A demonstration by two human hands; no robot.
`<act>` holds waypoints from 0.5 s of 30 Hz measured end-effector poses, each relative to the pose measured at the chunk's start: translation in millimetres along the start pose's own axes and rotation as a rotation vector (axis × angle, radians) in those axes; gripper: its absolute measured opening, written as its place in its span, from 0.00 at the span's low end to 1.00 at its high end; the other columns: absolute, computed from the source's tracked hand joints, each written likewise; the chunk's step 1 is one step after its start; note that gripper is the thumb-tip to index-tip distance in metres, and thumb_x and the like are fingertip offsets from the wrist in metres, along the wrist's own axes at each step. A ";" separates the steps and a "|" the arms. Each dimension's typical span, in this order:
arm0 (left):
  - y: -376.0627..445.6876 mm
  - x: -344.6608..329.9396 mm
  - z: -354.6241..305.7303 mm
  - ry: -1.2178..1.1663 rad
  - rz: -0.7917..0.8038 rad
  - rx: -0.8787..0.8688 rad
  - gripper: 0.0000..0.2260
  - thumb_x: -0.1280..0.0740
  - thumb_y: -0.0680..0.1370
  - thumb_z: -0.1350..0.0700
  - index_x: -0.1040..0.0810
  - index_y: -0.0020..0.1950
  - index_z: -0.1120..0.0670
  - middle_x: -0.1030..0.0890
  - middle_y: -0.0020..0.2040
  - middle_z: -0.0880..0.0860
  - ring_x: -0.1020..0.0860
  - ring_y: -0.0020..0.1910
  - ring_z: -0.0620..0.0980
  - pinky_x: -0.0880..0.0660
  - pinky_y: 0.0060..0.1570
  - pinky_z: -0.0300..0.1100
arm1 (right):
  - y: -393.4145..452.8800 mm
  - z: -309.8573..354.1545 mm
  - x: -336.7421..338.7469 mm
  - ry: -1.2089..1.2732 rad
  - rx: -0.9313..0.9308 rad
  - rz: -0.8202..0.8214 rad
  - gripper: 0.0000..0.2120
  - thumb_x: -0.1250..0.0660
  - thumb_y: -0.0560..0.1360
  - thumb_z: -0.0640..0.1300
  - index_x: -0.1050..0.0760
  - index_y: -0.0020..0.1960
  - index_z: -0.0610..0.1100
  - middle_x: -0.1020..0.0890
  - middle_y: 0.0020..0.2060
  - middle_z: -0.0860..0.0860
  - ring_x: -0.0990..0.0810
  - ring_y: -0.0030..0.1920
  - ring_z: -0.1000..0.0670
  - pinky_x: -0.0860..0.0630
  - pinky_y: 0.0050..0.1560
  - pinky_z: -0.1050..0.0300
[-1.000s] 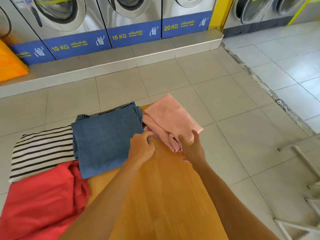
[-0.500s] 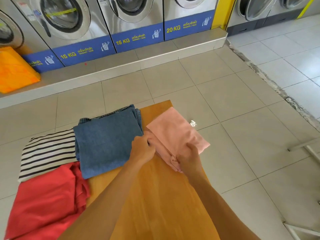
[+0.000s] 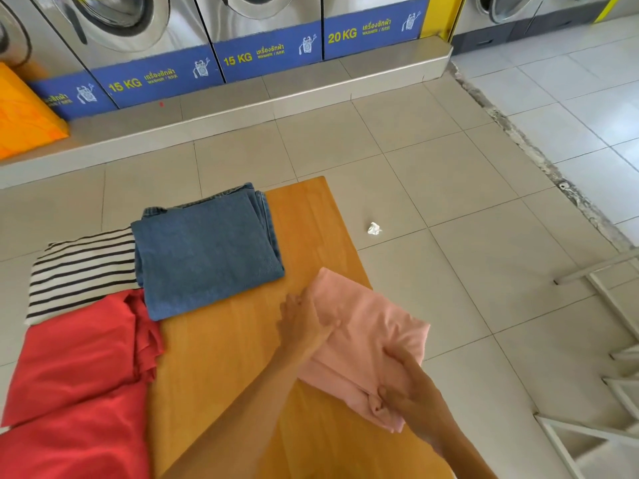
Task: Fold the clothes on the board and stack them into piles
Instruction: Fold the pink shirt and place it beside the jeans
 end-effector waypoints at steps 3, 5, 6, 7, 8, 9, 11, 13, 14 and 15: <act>-22.0 -8.4 18.3 -0.149 0.011 0.215 0.40 0.28 0.68 0.35 0.36 0.71 0.55 0.28 0.64 0.55 0.26 0.61 0.58 0.24 0.57 0.53 | 0.9 9.3 0.6 -0.109 0.012 0.003 0.30 0.30 0.74 0.45 0.36 0.68 0.68 0.20 0.52 0.56 0.19 0.49 0.54 0.20 0.45 0.56; -34.5 -11.0 31.5 -0.277 0.097 0.261 0.35 0.29 0.71 0.37 0.35 0.69 0.55 0.26 0.60 0.51 0.24 0.54 0.52 0.23 0.51 0.47 | 3.2 18.2 -2.4 -0.146 0.031 -0.045 0.28 0.31 0.70 0.48 0.35 0.65 0.67 0.21 0.50 0.50 0.16 0.41 0.50 0.18 0.38 0.54; -40.9 -11.7 38.8 -0.343 0.142 0.280 0.34 0.29 0.71 0.37 0.34 0.68 0.55 0.26 0.59 0.48 0.25 0.53 0.50 0.24 0.51 0.44 | 4.1 21.4 -4.8 -0.130 0.018 -0.075 0.26 0.31 0.70 0.51 0.34 0.64 0.66 0.24 0.52 0.49 0.16 0.40 0.48 0.17 0.36 0.53; -47.6 -12.1 45.7 -0.427 0.187 0.292 0.34 0.28 0.70 0.37 0.32 0.68 0.54 0.25 0.60 0.47 0.24 0.54 0.48 0.24 0.52 0.42 | 3.8 23.5 -7.5 -0.119 0.000 -0.103 0.23 0.32 0.70 0.55 0.34 0.63 0.65 0.28 0.53 0.49 0.17 0.41 0.47 0.16 0.38 0.52; -54.6 -12.8 52.4 -0.529 0.223 0.303 0.34 0.27 0.68 0.37 0.30 0.68 0.53 0.23 0.61 0.46 0.23 0.56 0.48 0.23 0.55 0.43 | 4.4 23.1 -10.2 -0.117 -0.005 -0.131 0.22 0.32 0.71 0.56 0.33 0.62 0.64 0.29 0.54 0.50 0.18 0.42 0.47 0.16 0.41 0.49; -62.5 -13.1 58.4 -0.624 0.249 0.315 0.34 0.26 0.67 0.37 0.28 0.68 0.51 0.21 0.61 0.47 0.22 0.56 0.48 0.22 0.57 0.45 | 5.3 23.0 -12.9 -0.134 0.018 -0.146 0.20 0.33 0.71 0.56 0.32 0.62 0.64 0.28 0.53 0.51 0.18 0.42 0.47 0.16 0.43 0.48; -80.9 -10.4 67.1 -0.751 0.276 0.341 0.28 0.26 0.69 0.41 0.24 0.66 0.50 0.18 0.58 0.48 0.19 0.55 0.49 0.21 0.56 0.47 | 5.0 25.7 -19.1 -0.185 0.088 -0.136 0.18 0.33 0.72 0.52 0.29 0.61 0.60 0.20 0.46 0.52 0.18 0.40 0.50 0.18 0.41 0.51; -102.0 -6.1 76.2 -0.840 0.254 0.354 0.20 0.26 0.72 0.47 0.22 0.62 0.50 0.16 0.54 0.48 0.17 0.52 0.49 0.19 0.51 0.46 | 2.8 32.1 -26.8 -0.231 0.152 -0.092 0.15 0.33 0.73 0.47 0.26 0.59 0.58 0.17 0.40 0.55 0.18 0.38 0.54 0.20 0.38 0.56; -112.6 -3.4 83.7 -0.880 0.230 0.357 0.17 0.27 0.74 0.49 0.21 0.60 0.51 0.15 0.52 0.49 0.17 0.50 0.49 0.19 0.49 0.45 | 2.3 35.3 -32.4 -0.255 0.191 -0.070 0.15 0.33 0.73 0.45 0.25 0.58 0.58 0.17 0.37 0.55 0.18 0.37 0.55 0.21 0.36 0.58; -124.4 0.3 90.9 -0.926 0.201 0.359 0.15 0.27 0.74 0.50 0.20 0.59 0.51 0.14 0.51 0.49 0.16 0.50 0.49 0.18 0.48 0.45 | 0.8 38.1 -38.8 -0.278 0.221 -0.042 0.15 0.33 0.73 0.45 0.25 0.57 0.58 0.16 0.36 0.55 0.18 0.35 0.56 0.22 0.35 0.59</act>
Point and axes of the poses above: each hand's wrist, its own y-axis towards the middle knuckle, its own x-axis out of the back of the hand, z = x × y, the point moved 2 cm from there along y, towards the middle knuckle
